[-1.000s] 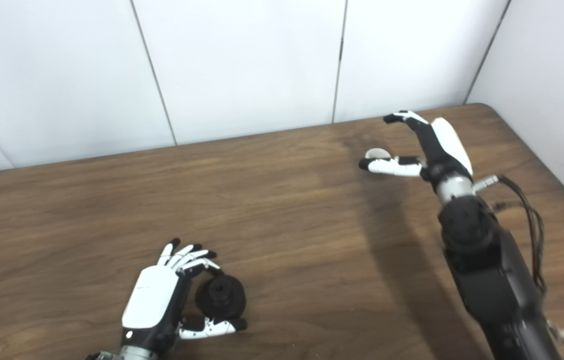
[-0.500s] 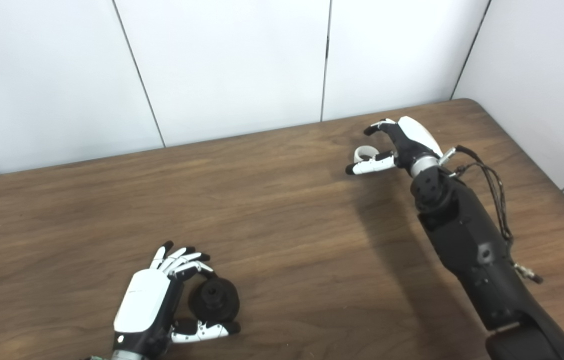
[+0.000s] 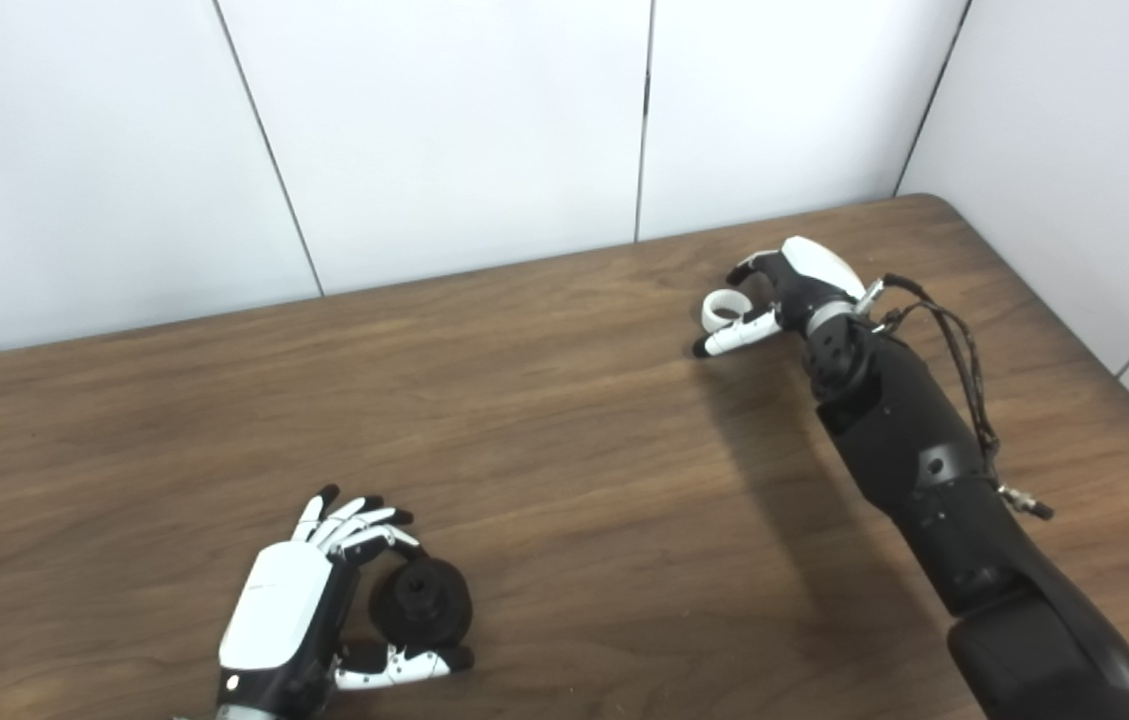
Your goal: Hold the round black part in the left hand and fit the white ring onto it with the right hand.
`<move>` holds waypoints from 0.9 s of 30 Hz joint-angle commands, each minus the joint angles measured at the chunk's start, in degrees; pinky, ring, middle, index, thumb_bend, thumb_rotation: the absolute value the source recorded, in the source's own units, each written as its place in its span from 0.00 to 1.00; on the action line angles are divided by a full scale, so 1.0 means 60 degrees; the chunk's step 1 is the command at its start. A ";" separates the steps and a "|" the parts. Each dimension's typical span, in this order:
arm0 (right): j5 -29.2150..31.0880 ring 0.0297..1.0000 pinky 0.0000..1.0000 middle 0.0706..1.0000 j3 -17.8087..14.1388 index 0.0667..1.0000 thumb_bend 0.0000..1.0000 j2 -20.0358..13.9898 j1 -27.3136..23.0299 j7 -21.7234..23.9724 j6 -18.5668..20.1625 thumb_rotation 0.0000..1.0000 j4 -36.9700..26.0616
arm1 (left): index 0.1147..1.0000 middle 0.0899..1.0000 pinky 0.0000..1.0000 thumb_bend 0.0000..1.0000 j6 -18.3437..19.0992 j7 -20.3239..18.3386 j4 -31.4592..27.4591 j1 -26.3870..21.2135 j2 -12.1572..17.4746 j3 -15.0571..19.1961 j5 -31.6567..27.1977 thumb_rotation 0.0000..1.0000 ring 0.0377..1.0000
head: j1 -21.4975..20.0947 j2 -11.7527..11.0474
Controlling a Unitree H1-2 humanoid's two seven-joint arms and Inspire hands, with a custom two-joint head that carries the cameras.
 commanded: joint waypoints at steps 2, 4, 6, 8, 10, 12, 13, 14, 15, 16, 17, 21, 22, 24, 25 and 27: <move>-0.0222 0.96 0.98 0.90 -0.0144 0.74 0.84 -0.0255 -0.0590 -0.0166 0.0002 0.33 -0.0086 | 0.42 0.76 1.00 0.52 -0.0019 -0.0059 -0.0024 0.0270 0.0180 0.0071 0.0021 0.05 0.88 | 0.0011 0.0011; -0.0246 0.96 0.98 0.89 -0.0178 0.74 0.83 -0.0260 -0.0579 -0.0105 0.0005 0.33 -0.0098 | 0.42 0.76 1.00 0.52 -0.0031 -0.0071 -0.0037 0.0277 0.0167 0.0086 0.0008 0.05 0.88 | 0.0011 0.0011; -0.0330 0.96 0.97 0.89 -0.0230 0.74 0.82 -0.0247 -0.0552 -0.0034 0.0004 0.32 -0.0159 | 0.42 0.76 1.00 0.52 -0.0034 -0.0087 -0.0052 0.0280 0.0156 0.0097 0.0023 0.05 0.88 | 0.0011 0.0011; -0.0424 0.97 0.96 0.89 -0.0261 0.73 0.82 -0.0243 -0.0539 0.0003 0.0003 0.32 -0.0182 | 0.42 0.76 1.00 0.52 -0.0034 -0.0115 -0.0063 0.0277 0.0150 0.0107 0.0041 0.05 0.88 | 0.0011 0.0011; -0.0484 0.96 0.96 0.88 -0.0243 0.73 0.81 -0.0265 -0.0532 0.0028 0.0005 0.32 -0.0191 | 0.42 0.76 1.00 0.52 -0.0039 -0.0131 -0.0067 0.0273 0.0139 0.0119 0.0049 0.05 0.88 | 0.0011 0.0011; -0.0455 0.96 0.96 0.87 -0.0207 0.72 0.81 -0.0286 -0.0527 0.0007 0.0001 0.31 -0.0183 | 0.42 0.76 1.00 0.52 -0.0070 -0.0111 -0.0045 0.0270 0.0130 0.0131 0.0038 0.05 0.88 | 0.0018 0.0025; -0.0436 0.96 0.97 0.87 -0.0208 0.71 0.81 -0.0284 -0.0525 -0.0019 -0.0001 0.30 -0.0178 | 0.42 0.76 1.00 0.52 -0.0078 -0.0112 -0.0039 0.0268 0.0128 0.0136 0.0033 0.05 0.87 | 0.0018 0.0025; -0.0420 0.96 0.98 0.87 -0.0223 0.70 0.81 -0.0275 -0.0524 -0.0031 -0.0001 0.30 -0.0179 | 0.42 0.76 1.00 0.52 -0.0089 -0.0118 -0.0036 0.0268 0.0125 0.0142 0.0015 0.05 0.88 | 0.0018 0.0025; -0.0427 0.96 0.99 0.87 -0.0231 0.70 0.81 -0.0268 -0.0527 -0.0031 0.0000 0.30 -0.0174 | 0.42 0.76 1.00 0.52 -0.0086 -0.0133 -0.0039 0.0265 0.0124 0.0143 0.0022 0.05 0.88 | 0.0018 0.0025; -0.0419 0.95 0.99 0.86 -0.0262 0.70 0.81 -0.0248 -0.0520 -0.0037 0.0002 0.29 -0.0194 | 0.42 0.76 1.00 0.52 -0.0078 -0.0146 -0.0041 0.0264 0.0122 0.0144 0.0033 0.05 0.88 | 0.0018 0.0025; -0.0413 0.95 0.97 0.86 -0.0282 0.70 0.81 -0.0235 -0.0518 -0.0043 0.0003 0.29 -0.0199 | 0.42 0.76 1.00 0.52 -0.0073 -0.0155 -0.0043 0.0263 0.0118 0.0146 0.0036 0.05 0.88 | 0.0018 0.0025; -0.0385 0.95 0.93 0.85 -0.0293 0.68 0.81 -0.0212 -0.0529 -0.0087 0.0001 0.27 -0.0132 | 0.42 0.76 1.00 0.52 -0.0056 -0.0184 -0.0044 0.0262 0.0115 0.0153 0.0047 0.05 0.88 | 0.0027 0.0029; -0.0371 0.95 0.93 0.85 -0.0287 0.67 0.81 -0.0220 -0.0518 -0.0078 0.0000 0.27 -0.0149 | 0.42 0.76 1.00 0.52 -0.0061 -0.0182 -0.0047 0.0264 0.0112 0.0156 0.0040 0.05 0.88 | 0.0027 0.0029; -0.0351 0.96 0.96 0.87 -0.0284 0.64 0.80 -0.0225 -0.0491 -0.0057 -0.0001 0.27 -0.0209 | 0.42 0.76 1.00 0.52 -0.0075 -0.0163 -0.0047 0.0265 0.0105 0.0161 0.0031 0.05 0.88 | 0.0027 0.0029; -0.0346 0.97 0.97 0.89 -0.0284 0.61 0.80 -0.0225 -0.0483 -0.0054 -0.0001 0.27 -0.0228 | 0.42 0.76 1.00 0.52 -0.0080 -0.0157 -0.0045 0.0265 0.0102 0.0163 0.0031 0.05 0.88 | 0.0027 0.0029; -0.0336 0.98 0.99 0.91 -0.0245 0.53 0.66 -0.0233 -0.0453 -0.0069 -0.0007 0.21 -0.0297 | 0.42 0.76 1.00 0.52 -0.0076 -0.0172 -0.0056 0.0267 0.0098 0.0162 0.0034 0.05 0.88 | 0.0027 0.0029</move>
